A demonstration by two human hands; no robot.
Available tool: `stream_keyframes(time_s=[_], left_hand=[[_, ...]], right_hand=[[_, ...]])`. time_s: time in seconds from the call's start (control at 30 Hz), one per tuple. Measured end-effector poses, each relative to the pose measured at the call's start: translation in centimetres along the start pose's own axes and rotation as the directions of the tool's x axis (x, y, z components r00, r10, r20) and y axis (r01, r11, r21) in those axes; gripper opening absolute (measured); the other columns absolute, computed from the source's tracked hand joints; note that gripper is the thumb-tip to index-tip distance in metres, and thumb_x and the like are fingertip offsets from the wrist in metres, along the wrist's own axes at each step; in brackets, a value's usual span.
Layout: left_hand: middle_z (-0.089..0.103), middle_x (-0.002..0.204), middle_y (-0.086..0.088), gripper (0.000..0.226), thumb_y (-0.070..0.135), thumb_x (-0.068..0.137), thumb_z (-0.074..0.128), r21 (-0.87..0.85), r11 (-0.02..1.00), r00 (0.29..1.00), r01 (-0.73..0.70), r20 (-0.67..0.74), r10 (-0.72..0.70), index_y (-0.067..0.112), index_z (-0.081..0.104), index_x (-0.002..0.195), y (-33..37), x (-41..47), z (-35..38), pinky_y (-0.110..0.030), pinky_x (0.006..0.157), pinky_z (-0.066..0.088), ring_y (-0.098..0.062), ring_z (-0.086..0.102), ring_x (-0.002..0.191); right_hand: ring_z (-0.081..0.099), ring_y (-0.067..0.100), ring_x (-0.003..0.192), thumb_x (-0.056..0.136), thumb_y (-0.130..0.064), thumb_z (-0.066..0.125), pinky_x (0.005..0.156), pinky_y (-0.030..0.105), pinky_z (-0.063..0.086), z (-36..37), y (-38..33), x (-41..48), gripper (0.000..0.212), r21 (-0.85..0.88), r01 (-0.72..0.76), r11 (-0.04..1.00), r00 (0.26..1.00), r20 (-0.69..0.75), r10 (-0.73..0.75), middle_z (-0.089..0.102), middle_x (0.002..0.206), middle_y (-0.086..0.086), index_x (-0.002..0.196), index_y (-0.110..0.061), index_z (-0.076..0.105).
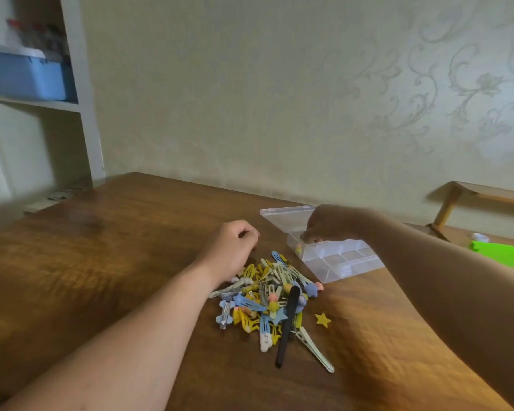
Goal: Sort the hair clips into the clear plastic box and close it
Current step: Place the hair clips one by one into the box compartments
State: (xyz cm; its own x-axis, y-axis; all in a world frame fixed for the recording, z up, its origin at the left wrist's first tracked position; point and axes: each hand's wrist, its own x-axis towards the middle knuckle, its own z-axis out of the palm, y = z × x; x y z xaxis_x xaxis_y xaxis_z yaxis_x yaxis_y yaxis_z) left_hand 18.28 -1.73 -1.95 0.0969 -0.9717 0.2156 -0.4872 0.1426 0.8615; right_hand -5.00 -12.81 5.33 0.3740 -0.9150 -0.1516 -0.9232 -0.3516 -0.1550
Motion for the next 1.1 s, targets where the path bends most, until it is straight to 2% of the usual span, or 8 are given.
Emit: stream_keyframes(time_s=[0.07, 0.13, 0.2, 0.37, 0.47, 0.57, 0.97, 1.1], left_hand=[[0.076, 0.100, 0.011, 0.024, 0.029, 0.109, 0.052, 0.000, 1.000, 1.000, -0.001, 0.002, 0.001, 0.030, 0.076, 0.106, -0.1, 0.0, 0.0, -0.036, 0.088, 0.058, -0.009, 0.070, 0.099], [0.076, 0.101, 0.012, 0.024, 0.029, 0.109, 0.052, -0.004, 1.000, 1.000, -0.005, 0.006, 0.005, 0.029, 0.076, 0.108, -0.1, 0.0, 0.0, -0.035, 0.086, 0.057, -0.009, 0.069, 0.100], [0.076, 0.101, 0.012, 0.024, 0.029, 0.109, 0.052, -0.009, 1.000, 1.000, -0.002, 0.007, 0.002, 0.029, 0.076, 0.109, -0.1, 0.0, 0.0, -0.034, 0.085, 0.056, -0.010, 0.069, 0.101], [0.076, 0.104, 0.011, 0.025, 0.028, 0.109, 0.052, -0.012, 1.000, 1.000, 0.002, -0.005, -0.002, 0.029, 0.076, 0.110, -0.3, 0.1, 0.0, -0.034, 0.082, 0.058, -0.012, 0.070, 0.101], [0.075, 0.106, 0.010, 0.026, 0.029, 0.110, 0.050, 0.000, 1.000, 1.000, -0.009, 0.000, 0.009, 0.029, 0.076, 0.113, -0.3, 0.1, 0.0, -0.033, 0.077, 0.059, -0.013, 0.071, 0.097], [0.075, 0.107, 0.011, 0.026, 0.030, 0.110, 0.050, 0.007, 1.000, 1.000, -0.014, 0.004, 0.014, 0.030, 0.076, 0.114, -0.3, 0.2, -0.1, -0.035, 0.084, 0.059, -0.011, 0.069, 0.101], [0.076, 0.104, 0.011, 0.025, 0.028, 0.109, 0.052, -0.008, 1.000, 1.000, -0.013, -0.005, 0.013, 0.028, 0.077, 0.112, -0.3, 0.1, 0.0, -0.031, 0.082, 0.054, -0.008, 0.069, 0.101], [0.076, 0.102, 0.009, 0.025, 0.027, 0.109, 0.052, -0.025, 1.000, 1.000, -0.012, -0.007, 0.012, 0.028, 0.077, 0.110, -0.3, 0.1, 0.0, -0.030, 0.078, 0.053, -0.010, 0.070, 0.100]], right_hand=[[0.049, 0.013, 0.058, 0.094, -0.032, 0.073, 0.057, 0.023, 0.040, 1.0, -0.4, 0.1, 0.029, 0.060, -0.052, 0.997, 0.998, -0.029, 0.054, 0.060, 0.069, -0.002, 0.071, -0.017, 0.065], [0.049, 0.014, 0.058, 0.089, -0.033, 0.076, 0.055, 0.023, 0.038, 1.7, -0.7, 0.1, 0.028, 0.163, -0.091, 0.982, 0.992, -0.074, 0.104, 0.060, 0.069, -0.002, 0.070, -0.023, 0.059], [0.050, 0.018, 0.056, 0.083, -0.039, 0.077, 0.054, 0.026, 0.038, 2.3, -1.1, 0.3, 0.029, 0.247, -0.140, 0.959, 0.975, -0.134, 0.177, 0.058, 0.066, 0.000, 0.069, -0.020, 0.060], [0.051, 0.017, 0.057, 0.095, -0.043, 0.070, 0.050, 0.027, 0.038, 2.9, -2.8, 0.4, 0.034, 0.256, -0.232, 0.938, 0.941, -0.183, 0.283, 0.058, 0.065, 0.002, 0.083, -0.011, 0.066], [0.048, 0.018, 0.052, 0.094, -0.035, 0.070, 0.048, 0.024, 0.037, 2.4, -3.0, 0.5, 0.034, 0.293, -0.239, 0.926, 0.929, -0.207, 0.306, 0.054, 0.061, 0.003, 0.072, -0.010, 0.061], [0.046, 0.018, 0.048, 0.093, -0.031, 0.070, 0.045, 0.022, 0.034, 2.3, -2.9, 0.5, 0.034, 0.303, -0.233, 0.924, 0.927, -0.217, 0.305, 0.053, 0.058, 0.003, 0.068, -0.011, 0.058], [0.051, 0.021, 0.056, 0.091, -0.038, 0.073, 0.054, 0.027, 0.040, 2.6, -2.7, 0.3, 0.034, 0.384, -0.233, 0.894, 0.926, -0.193, 0.324, 0.059, 0.065, 0.005, 0.073, -0.009, 0.067], [0.052, 0.021, 0.060, 0.096, -0.036, 0.066, 0.060, 0.029, 0.042, 2.8, -2.5, -0.1, 0.037, 0.396, -0.186, 0.899, 0.924, -0.240, 0.297, 0.063, 0.070, 0.005, 0.086, -0.003, 0.079]])
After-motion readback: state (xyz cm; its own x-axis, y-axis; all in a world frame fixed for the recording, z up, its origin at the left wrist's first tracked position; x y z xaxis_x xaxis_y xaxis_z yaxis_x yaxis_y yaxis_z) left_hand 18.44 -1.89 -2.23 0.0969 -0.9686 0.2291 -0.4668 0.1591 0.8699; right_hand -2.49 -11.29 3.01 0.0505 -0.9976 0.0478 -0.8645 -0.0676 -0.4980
